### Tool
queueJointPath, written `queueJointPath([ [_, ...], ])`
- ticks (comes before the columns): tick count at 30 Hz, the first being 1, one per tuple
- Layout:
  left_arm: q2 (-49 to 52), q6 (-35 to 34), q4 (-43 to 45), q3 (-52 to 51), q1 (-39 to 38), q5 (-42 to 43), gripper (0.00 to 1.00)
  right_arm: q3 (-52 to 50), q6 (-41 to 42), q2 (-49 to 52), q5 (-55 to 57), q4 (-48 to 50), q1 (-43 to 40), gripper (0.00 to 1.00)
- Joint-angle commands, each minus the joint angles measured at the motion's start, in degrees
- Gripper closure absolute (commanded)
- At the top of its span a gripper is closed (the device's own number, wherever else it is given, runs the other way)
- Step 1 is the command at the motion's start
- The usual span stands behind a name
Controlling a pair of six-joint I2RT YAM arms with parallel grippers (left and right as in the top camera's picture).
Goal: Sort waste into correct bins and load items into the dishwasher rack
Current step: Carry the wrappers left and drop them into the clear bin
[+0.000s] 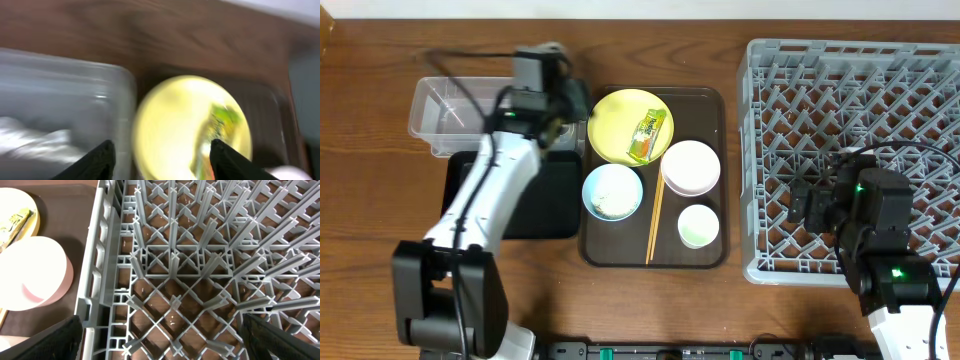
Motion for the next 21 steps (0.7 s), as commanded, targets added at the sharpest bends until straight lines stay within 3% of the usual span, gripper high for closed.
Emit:
queueJointPath([
  [1, 2.62, 11.67, -0.37, 0.79, -4.09, 1.86, 0.36, 1.2, 0.79, 0.04, -0.42, 0.0, 0.42, 0.01],
  [8, 9.25, 12.07, 3.13, 0.79, -9.62, 1.86, 0.29, 1.2, 0.81, 0.04, -0.44, -0.02, 0.42, 0.01],
  [21, 19.87, 12.02, 7.87, 0.79, -11.26, 1.86, 0.28, 1.2, 1.2, 0.04, -0.42, -0.42, 0.42, 0.01],
])
